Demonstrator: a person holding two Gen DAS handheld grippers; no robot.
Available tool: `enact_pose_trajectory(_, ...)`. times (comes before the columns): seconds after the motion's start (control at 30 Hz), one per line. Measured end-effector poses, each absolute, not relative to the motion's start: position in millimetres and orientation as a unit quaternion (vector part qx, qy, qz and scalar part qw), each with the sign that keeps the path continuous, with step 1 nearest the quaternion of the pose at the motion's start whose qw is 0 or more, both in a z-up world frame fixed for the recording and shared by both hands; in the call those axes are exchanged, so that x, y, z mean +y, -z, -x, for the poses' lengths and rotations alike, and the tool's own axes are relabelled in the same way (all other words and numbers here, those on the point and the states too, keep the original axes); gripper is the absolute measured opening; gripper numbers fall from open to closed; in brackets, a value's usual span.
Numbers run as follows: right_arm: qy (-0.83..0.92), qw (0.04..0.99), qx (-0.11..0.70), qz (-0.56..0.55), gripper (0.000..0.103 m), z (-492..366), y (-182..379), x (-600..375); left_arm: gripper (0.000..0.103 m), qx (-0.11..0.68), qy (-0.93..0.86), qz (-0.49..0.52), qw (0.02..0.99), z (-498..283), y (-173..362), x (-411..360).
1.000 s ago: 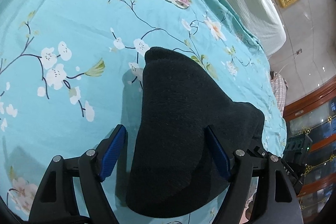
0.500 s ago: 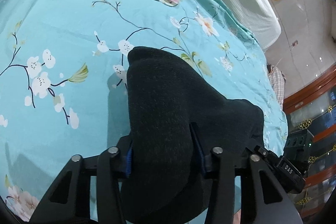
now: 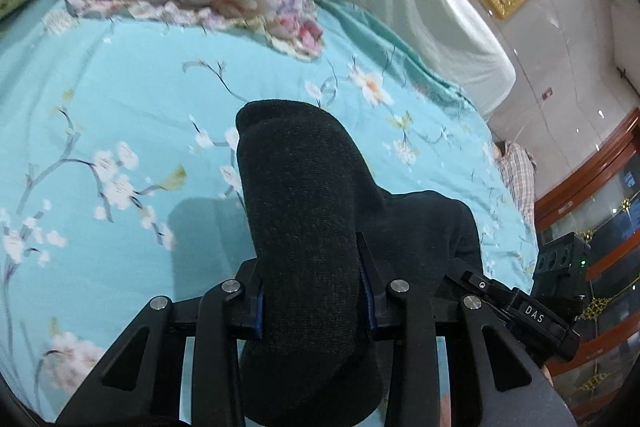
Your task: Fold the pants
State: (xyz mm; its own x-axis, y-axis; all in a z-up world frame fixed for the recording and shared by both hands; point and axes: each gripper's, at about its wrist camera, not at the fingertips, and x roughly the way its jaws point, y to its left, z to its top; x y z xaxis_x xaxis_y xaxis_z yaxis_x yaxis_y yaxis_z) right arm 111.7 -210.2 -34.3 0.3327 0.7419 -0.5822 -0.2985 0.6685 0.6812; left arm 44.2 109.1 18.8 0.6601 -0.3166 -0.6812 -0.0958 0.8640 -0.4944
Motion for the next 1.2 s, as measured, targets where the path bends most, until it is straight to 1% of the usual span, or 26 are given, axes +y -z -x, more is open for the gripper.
enact_pose_trajectory(0.27,-0.383,0.776,0.455,-0.209,0.049,-115.9,9.1,-162.9,0.035,0.373,0.021,0.273,0.886,-22.7,-41.0,157.2)
enact_pose_trajectory(0.47,-0.416,0.766,0.453,-0.188,0.049,-125.3,-1.0,-118.2,0.035,0.363,-0.014,0.287,0.886,-18.8,-42.1,196.9)
enact_pose_trajectory(0.77,-0.447,0.759,0.443,-0.167,0.049,-142.0,-7.5,-62.0,0.035,0.352,-0.053,0.293,0.887,-28.3,-36.3,239.9)
enact_pose_trajectory(1.2,-0.462,0.747,0.456,-0.142,0.049,-170.8,3.4,-4.0,0.035,0.359,-0.088,0.294,0.881,-48.3,-18.1,272.9)
